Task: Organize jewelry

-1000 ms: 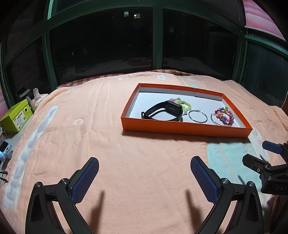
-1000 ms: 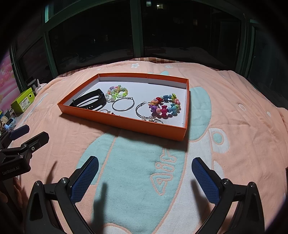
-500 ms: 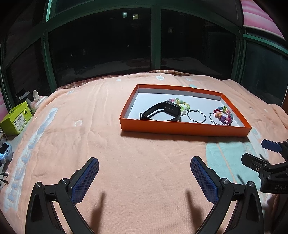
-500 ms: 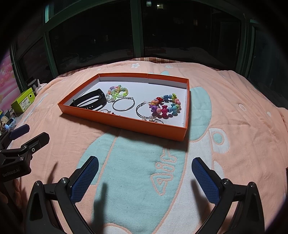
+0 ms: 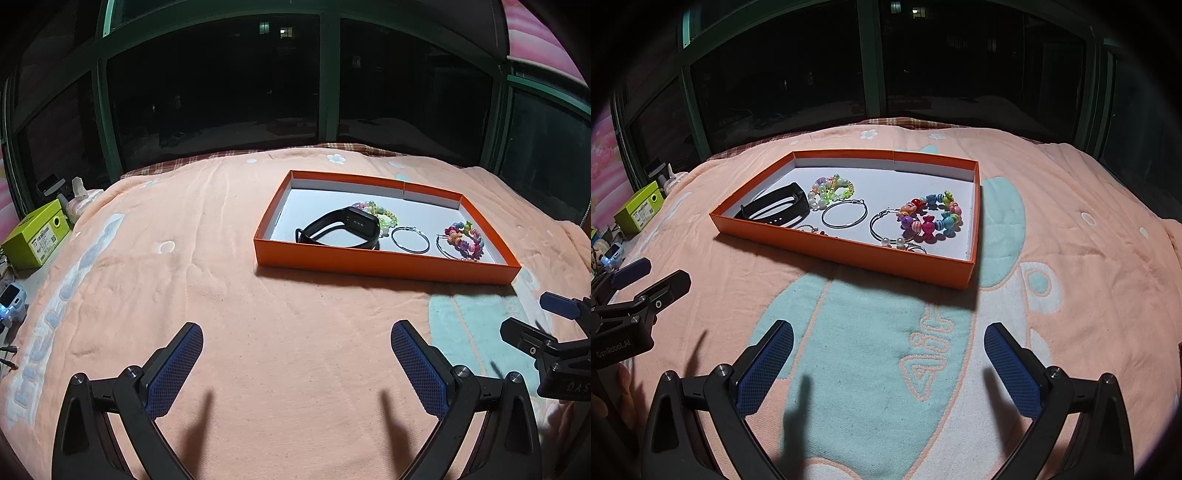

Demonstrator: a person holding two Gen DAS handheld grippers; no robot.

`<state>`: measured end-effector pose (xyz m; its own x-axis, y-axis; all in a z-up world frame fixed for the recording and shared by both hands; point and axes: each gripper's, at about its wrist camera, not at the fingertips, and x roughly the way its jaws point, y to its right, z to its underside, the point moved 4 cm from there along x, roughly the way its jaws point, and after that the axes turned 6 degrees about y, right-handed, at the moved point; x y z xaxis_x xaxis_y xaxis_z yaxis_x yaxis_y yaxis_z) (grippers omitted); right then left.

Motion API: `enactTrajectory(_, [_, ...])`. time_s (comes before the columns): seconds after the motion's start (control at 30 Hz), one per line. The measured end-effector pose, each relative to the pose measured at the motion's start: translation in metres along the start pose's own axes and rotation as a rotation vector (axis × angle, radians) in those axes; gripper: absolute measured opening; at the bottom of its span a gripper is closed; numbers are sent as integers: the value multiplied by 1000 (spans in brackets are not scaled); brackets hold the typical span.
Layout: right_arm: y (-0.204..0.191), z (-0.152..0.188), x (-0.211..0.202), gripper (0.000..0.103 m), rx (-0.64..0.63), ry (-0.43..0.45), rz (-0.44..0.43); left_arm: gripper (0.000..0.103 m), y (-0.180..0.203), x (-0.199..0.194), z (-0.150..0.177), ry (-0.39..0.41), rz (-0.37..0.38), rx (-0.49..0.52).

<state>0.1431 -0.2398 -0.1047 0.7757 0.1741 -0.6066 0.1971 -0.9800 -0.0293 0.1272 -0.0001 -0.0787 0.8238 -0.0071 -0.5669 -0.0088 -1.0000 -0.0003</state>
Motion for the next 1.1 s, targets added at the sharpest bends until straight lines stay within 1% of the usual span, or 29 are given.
enactTrajectory(0.47, [0, 0, 0, 103, 0, 0, 0, 103, 1, -3, -1, 11, -9, 9])
enactTrajectory(0.8, [-3, 0, 1, 103, -3, -1, -2, 103, -3, -1, -1, -2, -10, -12])
enactTrajectory(1.1, [-2, 1, 1, 103, -2, -1, -2, 103, 0, -2, 0, 8, -14, 5])
